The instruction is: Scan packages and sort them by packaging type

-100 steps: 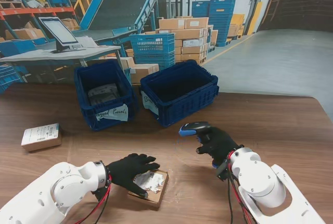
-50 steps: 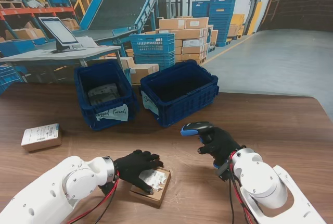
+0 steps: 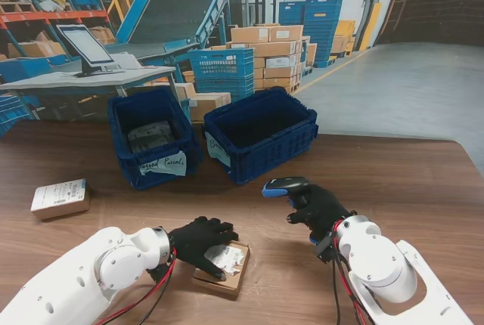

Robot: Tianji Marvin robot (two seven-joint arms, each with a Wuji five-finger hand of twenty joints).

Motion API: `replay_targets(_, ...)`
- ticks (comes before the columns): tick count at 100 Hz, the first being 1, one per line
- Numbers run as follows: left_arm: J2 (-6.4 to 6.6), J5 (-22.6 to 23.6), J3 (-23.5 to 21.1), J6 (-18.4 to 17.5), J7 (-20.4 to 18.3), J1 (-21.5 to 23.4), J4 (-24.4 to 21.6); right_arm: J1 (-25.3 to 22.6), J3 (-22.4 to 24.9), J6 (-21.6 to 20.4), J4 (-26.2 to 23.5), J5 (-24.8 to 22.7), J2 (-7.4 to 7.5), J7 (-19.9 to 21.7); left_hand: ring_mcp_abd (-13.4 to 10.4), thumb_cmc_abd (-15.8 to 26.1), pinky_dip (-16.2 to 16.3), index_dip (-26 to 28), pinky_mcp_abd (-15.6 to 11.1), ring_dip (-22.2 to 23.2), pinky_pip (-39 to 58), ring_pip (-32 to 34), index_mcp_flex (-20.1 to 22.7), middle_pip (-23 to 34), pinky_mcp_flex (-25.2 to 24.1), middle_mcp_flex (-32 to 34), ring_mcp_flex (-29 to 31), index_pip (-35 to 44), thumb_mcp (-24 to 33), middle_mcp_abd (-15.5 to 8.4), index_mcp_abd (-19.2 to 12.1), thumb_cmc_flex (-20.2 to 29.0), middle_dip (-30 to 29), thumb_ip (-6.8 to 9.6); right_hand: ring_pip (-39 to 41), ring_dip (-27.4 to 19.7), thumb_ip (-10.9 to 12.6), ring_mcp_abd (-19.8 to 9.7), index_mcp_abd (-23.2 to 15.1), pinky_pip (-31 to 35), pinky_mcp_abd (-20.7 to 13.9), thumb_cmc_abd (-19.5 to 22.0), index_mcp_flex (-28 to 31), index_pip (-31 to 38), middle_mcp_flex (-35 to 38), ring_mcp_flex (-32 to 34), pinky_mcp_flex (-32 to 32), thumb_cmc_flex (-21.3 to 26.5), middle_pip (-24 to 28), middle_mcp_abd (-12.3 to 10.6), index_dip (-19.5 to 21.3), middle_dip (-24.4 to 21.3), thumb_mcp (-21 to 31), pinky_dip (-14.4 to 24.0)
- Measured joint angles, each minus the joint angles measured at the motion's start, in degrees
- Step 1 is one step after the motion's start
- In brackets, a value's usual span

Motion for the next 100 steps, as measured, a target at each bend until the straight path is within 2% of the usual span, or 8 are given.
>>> replay_targets(15,-0.21,-0.4,2.8,1.8,1.1,-2.3,1.2,0.1,0.0,0.0,0.0,0.0,-0.02,0.0,-0.1,0.0,0.1,0.0,0.1,0.0,0.0,0.0,0.0,0.0,-0.1,0.0,0.0,0.0,-0.8,0.0,0.0,-0.3,0.0,-0.99,0.0,0.0,0.0,0.0,0.0,0.0,0.0,0.0,0.0,0.0,0.0,0.0,0.0,0.0,0.0,0.0,0.0,0.0,0.0,0.0)
replay_targets(28,-0.74,-1.7,4.5,4.0,1.4,-4.0,2.1,0.1,-0.1,-0.1,0.1,0.1,-0.04,-0.1,-0.8,-0.1,0.2,0.0,-0.5,0.0,0.0,0.0,0.0,0.0,-0.5,0.0,-0.1,0.0,-0.8,0.0,0.0,-0.3,0.0,-0.99,0.0,0.0,0.0,0.0,0.0,0.0,0.0,0.0,0.0,0.0,0.0,0.0,0.0,0.0,0.0,0.0,0.0,0.0,0.0,0.0)
replay_targets(38,-1.11,-2.2,4.6,4.9,0.9,-4.5,2.4,0.2,-0.2,-0.3,0.2,0.3,-0.06,-0.1,-2.0,-0.1,0.7,0.0,-2.1,0.0,0.0,0.0,0.0,0.0,-0.5,0.0,-0.1,0.0,-0.7,0.0,0.0,0.0,0.0,-0.96,0.0,0.0,0.0,0.0,0.0,0.0,0.0,0.0,0.0,0.0,0.0,0.0,0.0,0.0,0.0,0.0,0.0,0.0,0.0,0.0)
replay_targets(60,-1.49,-3.0,5.9,6.5,1.1,-6.0,3.2,0.3,-0.3,-0.7,0.4,0.3,-0.06,-0.1,-2.4,-0.1,0.7,-0.6,-2.8,0.0,0.0,0.0,0.0,0.0,-0.6,0.0,-0.1,0.0,-0.7,0.0,0.0,0.1,0.0,-0.95,0.0,0.0,0.0,0.0,0.0,0.0,0.0,0.0,0.0,0.0,0.0,0.0,0.0,0.0,0.0,0.0,0.0,0.0,0.0,0.0)
replay_targets(77,-2.12,-3.8,4.0,6.7,2.2,-4.9,3.6,0.3,-0.3,-0.8,0.5,0.4,-0.06,0.1,-2.4,-0.1,0.7,-0.6,-3.9,0.0,0.3,0.0,1.1,0.0,0.7,0.0,-0.1,0.1,0.0,0.0,0.0,0.6,0.1,-0.92,0.0,0.0,0.0,0.0,0.0,0.0,0.0,0.0,0.0,0.0,0.0,0.0,0.0,0.0,0.0,0.0,0.0,0.0,0.0,0.0)
replay_targets(90,-2.23,-0.2,1.4,7.2,4.4,-2.2,1.9,0.3,-0.3,-0.8,0.5,0.5,-0.06,0.1,-2.4,-0.1,0.7,-0.6,-3.2,0.0,0.8,0.0,1.1,0.0,0.8,0.0,-0.1,0.1,0.0,0.0,0.1,0.6,0.1,-0.91,0.0,0.0,0.0,0.0,0.0,0.0,0.0,0.0,0.0,0.0,0.0,0.0,0.0,0.0,0.0,0.0,0.0,0.0,0.0,0.0)
replay_targets(100,-2.23,0.1,-0.7,7.6,4.6,-0.2,-0.1,0.3,-0.3,-0.9,0.6,0.5,-0.05,0.2,-2.4,-0.1,0.7,-0.6,-3.2,0.0,0.8,0.0,1.1,0.0,0.8,0.0,0.0,0.1,0.0,0.0,0.7,0.6,0.2,-0.9,0.0,0.0,0.0,0.0,0.0,0.0,0.0,0.0,0.0,0.0,0.0,0.0,0.0,0.0,0.0,0.0,0.0,0.0,0.0,0.0)
